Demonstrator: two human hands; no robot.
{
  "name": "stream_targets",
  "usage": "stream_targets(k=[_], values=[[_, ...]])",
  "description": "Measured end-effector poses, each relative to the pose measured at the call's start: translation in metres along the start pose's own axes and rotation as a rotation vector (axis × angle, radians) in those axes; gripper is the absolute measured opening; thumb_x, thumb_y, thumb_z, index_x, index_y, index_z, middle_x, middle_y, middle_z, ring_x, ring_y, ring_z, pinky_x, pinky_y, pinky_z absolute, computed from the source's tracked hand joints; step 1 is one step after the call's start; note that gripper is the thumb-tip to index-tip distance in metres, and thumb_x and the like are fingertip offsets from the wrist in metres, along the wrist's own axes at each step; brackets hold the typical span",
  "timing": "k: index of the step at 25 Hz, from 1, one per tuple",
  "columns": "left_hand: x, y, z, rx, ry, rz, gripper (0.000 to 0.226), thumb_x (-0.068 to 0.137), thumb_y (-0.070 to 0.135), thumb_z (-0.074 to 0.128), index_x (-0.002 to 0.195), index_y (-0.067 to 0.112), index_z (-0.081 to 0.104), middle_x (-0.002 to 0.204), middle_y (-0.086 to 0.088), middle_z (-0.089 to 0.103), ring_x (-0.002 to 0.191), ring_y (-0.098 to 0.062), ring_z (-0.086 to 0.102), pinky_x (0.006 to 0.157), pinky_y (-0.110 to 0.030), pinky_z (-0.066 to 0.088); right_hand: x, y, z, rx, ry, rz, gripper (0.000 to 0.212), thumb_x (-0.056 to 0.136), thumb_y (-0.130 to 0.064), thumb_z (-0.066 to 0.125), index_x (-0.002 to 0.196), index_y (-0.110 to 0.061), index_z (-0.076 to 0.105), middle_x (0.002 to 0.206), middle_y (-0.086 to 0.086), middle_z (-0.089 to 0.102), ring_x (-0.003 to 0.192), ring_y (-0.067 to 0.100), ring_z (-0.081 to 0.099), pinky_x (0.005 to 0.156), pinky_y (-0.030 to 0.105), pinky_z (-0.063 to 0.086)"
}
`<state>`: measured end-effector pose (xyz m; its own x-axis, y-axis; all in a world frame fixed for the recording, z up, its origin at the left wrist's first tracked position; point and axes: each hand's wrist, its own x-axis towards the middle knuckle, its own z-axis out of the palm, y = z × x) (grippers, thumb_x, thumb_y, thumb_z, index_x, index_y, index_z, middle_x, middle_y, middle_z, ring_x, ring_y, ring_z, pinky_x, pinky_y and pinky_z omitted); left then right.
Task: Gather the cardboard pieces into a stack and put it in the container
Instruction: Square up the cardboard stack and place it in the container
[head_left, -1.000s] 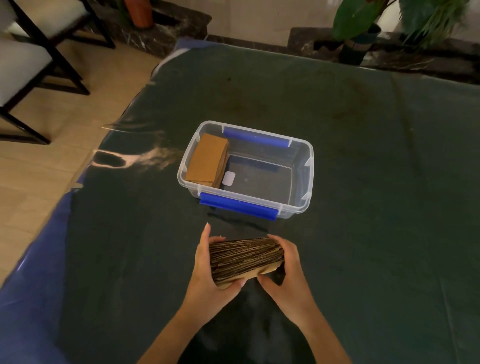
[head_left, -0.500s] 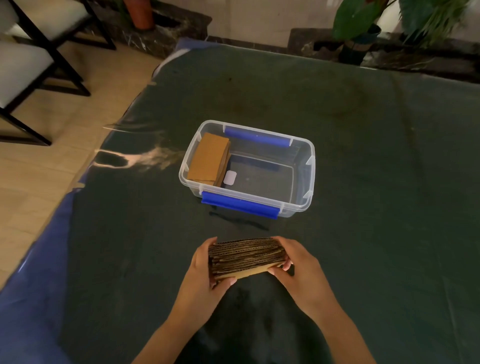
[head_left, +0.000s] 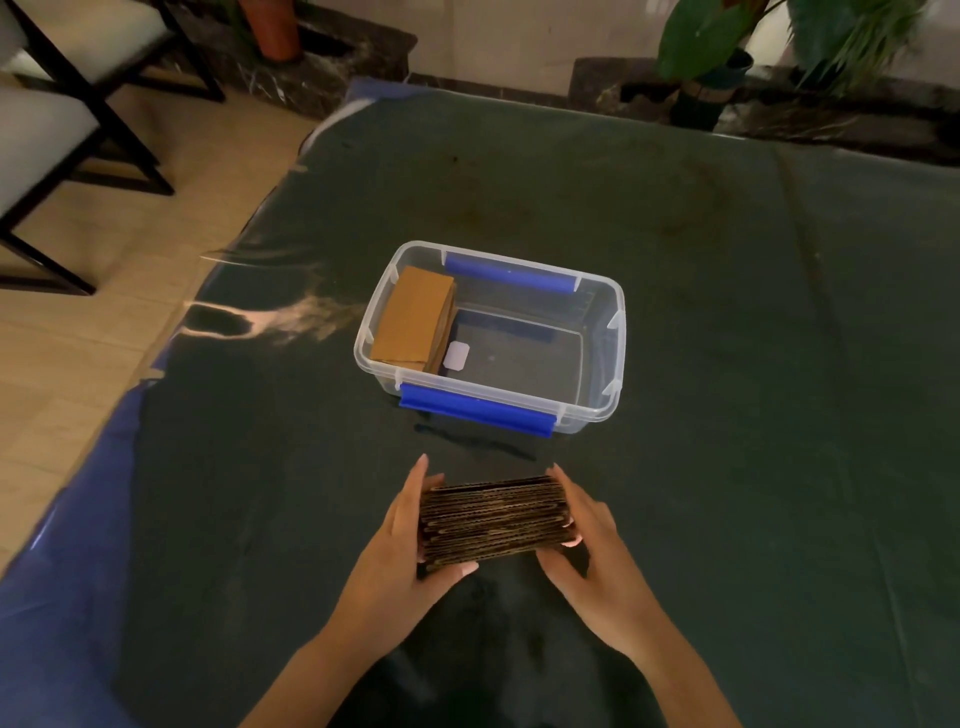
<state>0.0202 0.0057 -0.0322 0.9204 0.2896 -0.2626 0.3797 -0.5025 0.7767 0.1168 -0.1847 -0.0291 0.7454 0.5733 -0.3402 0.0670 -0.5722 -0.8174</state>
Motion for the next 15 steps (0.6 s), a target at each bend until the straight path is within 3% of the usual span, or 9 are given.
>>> stream_targets(k=[2, 4, 6, 8, 10, 13, 15], values=[[0.001, -0.002, 0.0, -0.015, 0.012, -0.01, 0.102, 0.073, 0.031, 0.072, 0.121, 0.064, -0.011, 0.135, 0.025, 0.028, 0.111, 0.021, 0.032, 0.08, 0.012, 0.025, 0.002, -0.002, 0.0, 0.125, -0.003, 0.011, 0.058, 0.087, -0.04, 0.05, 0.136, -0.049, 0.02, 0.126, -0.016, 0.042, 0.113, -0.019, 0.034, 0.081, 0.002, 0.033], [0.002, -0.001, 0.001, -0.017, 0.032, -0.011, 0.097, 0.075, 0.03, 0.071, 0.122, 0.062, -0.007, 0.135, 0.022, 0.029, 0.114, 0.013, 0.033, 0.079, 0.013, 0.024, 0.008, -0.004, 0.006, 0.18, 0.113, -0.001, 0.047, 0.09, -0.053, 0.033, 0.135, -0.04, 0.033, 0.128, -0.017, 0.044, 0.118, -0.01, 0.034, 0.086, 0.003, 0.029], [0.003, 0.0, 0.002, -0.003, 0.05, -0.003, 0.094, 0.075, 0.029, 0.071, 0.122, 0.061, -0.004, 0.134, 0.021, 0.029, 0.117, 0.009, 0.033, 0.079, 0.013, 0.023, 0.013, -0.008, 0.013, 0.204, 0.254, -0.002, 0.036, 0.092, -0.046, 0.033, 0.123, -0.036, 0.047, 0.118, -0.018, 0.05, 0.118, 0.0, 0.04, 0.082, -0.002, 0.031], [0.003, 0.0, 0.001, 0.003, 0.043, 0.008, 0.094, 0.075, 0.029, 0.071, 0.122, 0.06, -0.003, 0.133, 0.022, 0.028, 0.114, 0.014, 0.034, 0.079, 0.013, 0.023, 0.016, -0.011, 0.019, 0.258, 0.316, -0.005, 0.023, 0.095, -0.028, 0.041, 0.113, -0.036, 0.053, 0.109, -0.021, 0.051, 0.113, 0.004, 0.044, 0.08, -0.007, 0.032], [0.001, 0.0, -0.001, -0.001, 0.017, 0.017, 0.093, 0.074, 0.028, 0.072, 0.123, 0.058, -0.001, 0.131, 0.023, 0.028, 0.11, 0.022, 0.032, 0.079, 0.013, 0.024, 0.016, -0.01, 0.021, 0.284, 0.327, -0.021, 0.024, 0.095, -0.021, 0.044, 0.11, -0.035, 0.055, 0.108, -0.02, 0.051, 0.112, 0.004, 0.045, 0.08, -0.008, 0.031], [0.0, 0.0, -0.005, -0.012, 0.013, 0.023, 0.082, 0.076, 0.026, 0.071, 0.129, 0.047, 0.012, 0.131, 0.019, 0.033, 0.106, 0.024, 0.033, 0.078, 0.013, 0.024, 0.014, -0.008, 0.012, 0.263, 0.222, -0.041, 0.024, 0.091, -0.039, 0.043, 0.114, -0.044, 0.049, 0.115, -0.023, 0.049, 0.115, 0.003, 0.044, 0.082, -0.005, 0.033], [0.001, 0.001, -0.006, -0.024, 0.025, 0.005, 0.075, 0.077, 0.025, 0.07, 0.134, 0.038, 0.023, 0.129, 0.017, 0.038, 0.104, 0.019, 0.04, 0.078, 0.012, 0.026, 0.011, 0.0, -0.005, 0.238, -0.017, -0.047, 0.041, 0.086, -0.046, 0.052, 0.124, -0.052, 0.038, 0.124, -0.02, 0.045, 0.115, 0.003, 0.045, 0.09, 0.007, 0.038]])
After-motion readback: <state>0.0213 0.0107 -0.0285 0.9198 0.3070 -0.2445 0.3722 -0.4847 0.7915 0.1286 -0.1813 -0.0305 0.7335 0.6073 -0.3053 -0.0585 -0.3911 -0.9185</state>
